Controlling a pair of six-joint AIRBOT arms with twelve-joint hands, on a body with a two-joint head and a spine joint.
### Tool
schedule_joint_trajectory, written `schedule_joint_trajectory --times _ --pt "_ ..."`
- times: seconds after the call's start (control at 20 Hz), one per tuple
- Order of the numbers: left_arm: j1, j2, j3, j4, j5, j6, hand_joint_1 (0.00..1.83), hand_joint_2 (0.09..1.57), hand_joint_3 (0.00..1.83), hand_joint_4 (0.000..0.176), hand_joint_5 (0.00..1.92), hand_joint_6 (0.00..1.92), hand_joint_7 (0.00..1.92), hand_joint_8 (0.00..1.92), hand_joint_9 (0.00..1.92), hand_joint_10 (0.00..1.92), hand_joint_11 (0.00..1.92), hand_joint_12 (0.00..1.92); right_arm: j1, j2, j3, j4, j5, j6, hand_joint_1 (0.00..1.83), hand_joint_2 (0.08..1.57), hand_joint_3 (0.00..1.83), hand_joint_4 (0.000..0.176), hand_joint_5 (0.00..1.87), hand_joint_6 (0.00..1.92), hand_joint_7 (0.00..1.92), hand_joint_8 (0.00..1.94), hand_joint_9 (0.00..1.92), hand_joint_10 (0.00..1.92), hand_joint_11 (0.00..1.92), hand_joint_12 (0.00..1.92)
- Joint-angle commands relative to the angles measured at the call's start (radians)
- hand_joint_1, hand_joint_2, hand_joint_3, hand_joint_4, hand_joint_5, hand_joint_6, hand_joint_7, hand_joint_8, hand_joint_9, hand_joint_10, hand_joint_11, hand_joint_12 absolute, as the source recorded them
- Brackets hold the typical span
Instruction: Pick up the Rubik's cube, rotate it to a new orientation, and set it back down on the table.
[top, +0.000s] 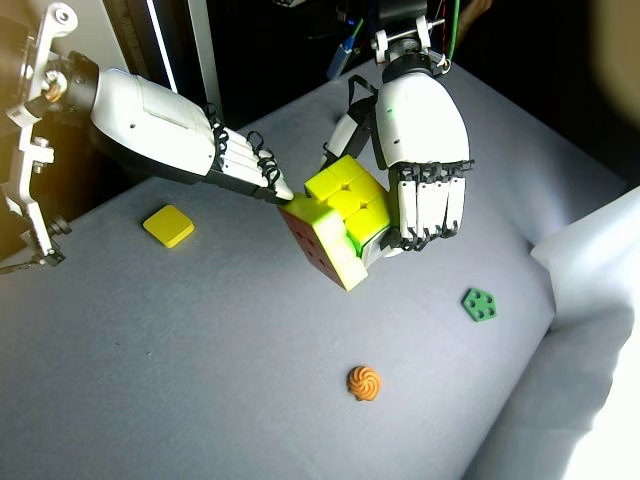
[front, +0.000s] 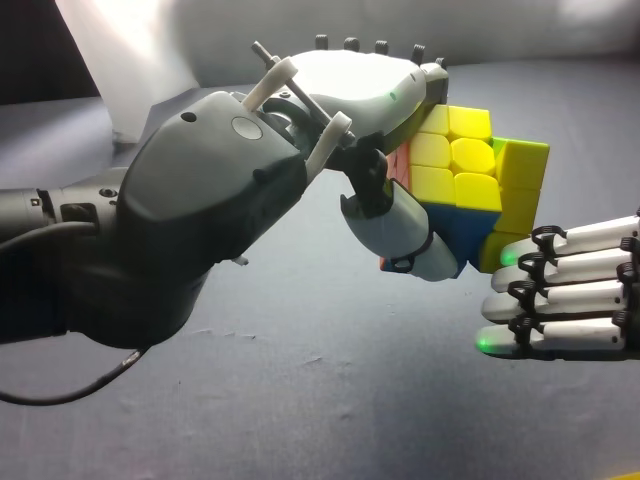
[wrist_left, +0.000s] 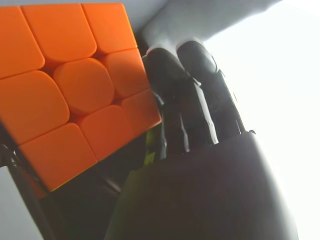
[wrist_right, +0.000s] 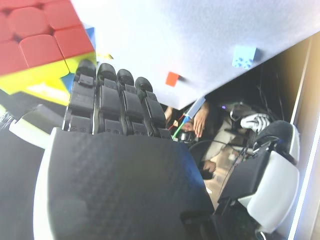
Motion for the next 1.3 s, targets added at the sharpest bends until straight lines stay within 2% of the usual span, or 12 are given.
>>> schedule_joint_trajectory --times 0.0,0.1,0.4,0.5,0.7,0.75,0.8,0.9,0.95,1.0,1.05,1.25 --pt "-0.022 0.0 -0.001 0.065 -0.037 -0.021 1.11 1.35 0.0 0.0 0.62 1.4 0.56 1.82 0.46 1.66 0.39 1.84 0.01 -0.002 -0.009 0.037 -0.012 0.002 0.29 0.66 0.0 0.0 0.0 0.0 0.0 0.0 0.0 0.0 0.02 0.03" --pt "-0.022 0.0 -0.001 0.065 -0.037 -0.021 1.15 1.32 0.0 0.0 0.7 1.28 0.57 1.81 0.45 1.67 0.35 1.84 0.01 -0.003 -0.017 0.037 -0.012 0.002 0.23 0.62 0.0 0.0 0.0 0.0 0.0 0.0 0.0 0.0 0.03 0.04" --pt "-0.025 0.0 -0.002 0.065 -0.037 -0.021 1.16 1.31 0.0 0.0 0.7 1.26 0.58 1.82 0.47 1.7 0.34 1.86 -0.017 -0.029 -0.016 0.037 -0.057 -0.011 0.26 0.59 0.0 0.0 0.0 0.0 0.0 0.0 0.0 0.0 0.0 0.29" --pt "-0.026 0.0 -0.001 0.065 -0.037 -0.021 1.15 1.31 0.0 0.0 0.71 1.27 0.6 1.76 0.48 1.69 0.31 1.87 -0.029 -0.047 -0.015 0.037 -0.076 -0.014 0.28 0.62 0.0 0.0 0.0 0.0 0.0 0.0 0.0 0.0 0.0 0.19" --pt "-0.028 0.0 0.0 0.065 -0.037 -0.021 1.1 1.34 0.0 0.0 0.63 1.42 0.58 1.74 0.48 1.64 0.32 1.84 -0.046 -0.057 -0.014 0.037 -0.097 -0.014 0.42 0.63 0.0 0.0 0.0 0.0 0.0 0.0 0.0 0.0 0.0 0.19" --pt "-0.028 0.0 0.0 0.065 -0.037 -0.021 1.12 1.32 0.0 0.0 0.65 1.38 0.62 1.7 0.52 1.62 0.33 1.82 -0.046 -0.059 -0.013 0.037 -0.098 -0.014 0.41 0.64 0.0 0.0 0.0 0.0 0.0 0.0 0.0 0.0 0.0 0.23" --pt "-0.029 0.0 0.0 0.065 -0.037 -0.021 1.27 1.31 0.0 0.0 0.63 1.37 0.61 1.63 0.57 1.72 0.36 1.8 -0.047 -0.061 -0.013 0.037 -0.098 -0.014 0.4 0.63 0.0 0.0 0.0 0.0 0.0 0.0 0.0 0.0 0.0 0.2" --pt "-0.029 0.0 0.0 0.065 -0.037 -0.021 1.11 1.34 0.0 0.0 0.59 1.46 0.61 1.73 0.53 1.67 0.33 1.88 -0.05 -0.065 -0.013 0.037 -0.104 -0.014 0.43 0.63 0.0 0.0 0.0 0.0 0.0 0.0 0.0 0.0 0.0 0.14" --pt "-0.029 0.0 0.0 0.065 -0.037 -0.021 1.1 1.34 0.0 0.0 0.61 1.44 0.61 1.72 0.52 1.63 0.33 1.84 -0.051 -0.066 -0.013 0.037 -0.106 -0.014 0.41 0.63 0.0 0.0 0.0 0.0 0.0 0.0 0.0 0.0 0.0 0.18" --pt "-0.029 0.0 0.0 0.065 -0.037 -0.021 1.26 1.33 0.0 0.0 0.6 1.44 0.58 1.66 0.54 1.74 0.31 1.83 -0.053 -0.067 -0.013 0.037 -0.109 -0.014 0.42 0.63 0.0 0.0 0.0 0.0 0.0 0.0 0.0 0.0 0.0 0.14" --pt "-0.029 0.0 0.0 0.065 -0.037 -0.021 1.13 1.34 0.0 0.0 0.6 1.44 0.6 1.72 0.49 1.67 0.33 1.86 -0.056 -0.069 -0.013 0.037 -0.111 -0.014 0.41 0.63 0.0 0.0 0.0 0.0 0.0 0.0 0.0 0.0 0.0 0.13" --pt "-0.029 0.0 0.0 0.065 -0.036 -0.021 1.1 1.36 0.0 0.0 0.57 1.45 0.59 1.81 0.53 1.74 0.47 1.92 -0.076 -0.087 -0.004 0.037 -0.127 -0.014 0.44 0.62 0.0 0.0 0.0 0.0 0.0 0.0 0.0 0.0 0.0 0.06"
